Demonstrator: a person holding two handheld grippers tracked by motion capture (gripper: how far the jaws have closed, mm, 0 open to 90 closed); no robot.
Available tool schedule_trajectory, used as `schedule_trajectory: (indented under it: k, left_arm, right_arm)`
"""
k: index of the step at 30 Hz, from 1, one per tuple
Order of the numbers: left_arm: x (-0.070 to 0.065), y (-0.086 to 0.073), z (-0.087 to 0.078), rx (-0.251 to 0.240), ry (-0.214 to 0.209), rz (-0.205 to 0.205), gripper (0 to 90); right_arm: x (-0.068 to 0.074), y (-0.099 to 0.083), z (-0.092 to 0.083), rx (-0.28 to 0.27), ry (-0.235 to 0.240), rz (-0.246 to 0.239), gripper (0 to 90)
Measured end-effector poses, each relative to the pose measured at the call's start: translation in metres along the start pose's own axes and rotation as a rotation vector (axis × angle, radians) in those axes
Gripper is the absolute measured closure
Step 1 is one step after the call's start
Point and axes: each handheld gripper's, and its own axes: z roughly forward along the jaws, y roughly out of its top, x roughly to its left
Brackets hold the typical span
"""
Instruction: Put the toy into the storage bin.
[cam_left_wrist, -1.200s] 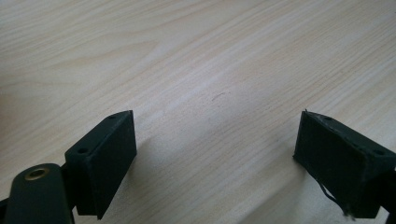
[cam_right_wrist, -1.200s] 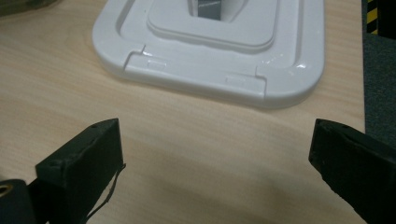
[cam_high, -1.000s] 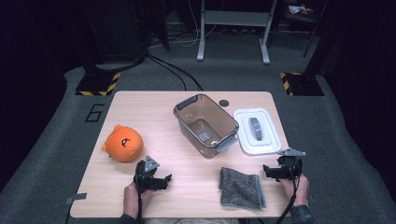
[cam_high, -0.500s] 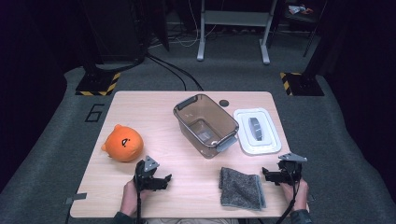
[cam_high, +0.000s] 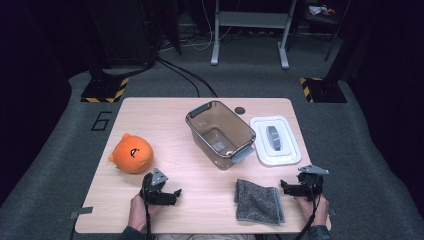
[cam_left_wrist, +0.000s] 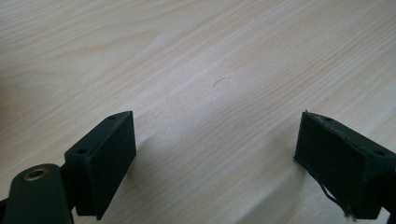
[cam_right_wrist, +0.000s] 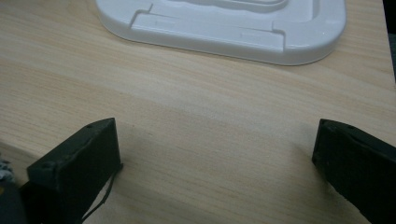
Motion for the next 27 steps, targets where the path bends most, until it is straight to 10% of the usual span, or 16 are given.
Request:
schedule_trajectory:
  k: [15, 27]
  left_arm:
    - [0.023, 0.014, -0.045, -0.111, -0.050, -0.093, 11.9]
    - [0.045, 0.033, -0.075, -0.163, -0.008, -0.084, 11.9]
  right_arm:
    - [0.001, 0.000, 0.000, 0.005, 0.024, -0.027, 0.0]
    - [0.001, 0.000, 0.000, 0.002, 0.022, -0.027, 0.0]
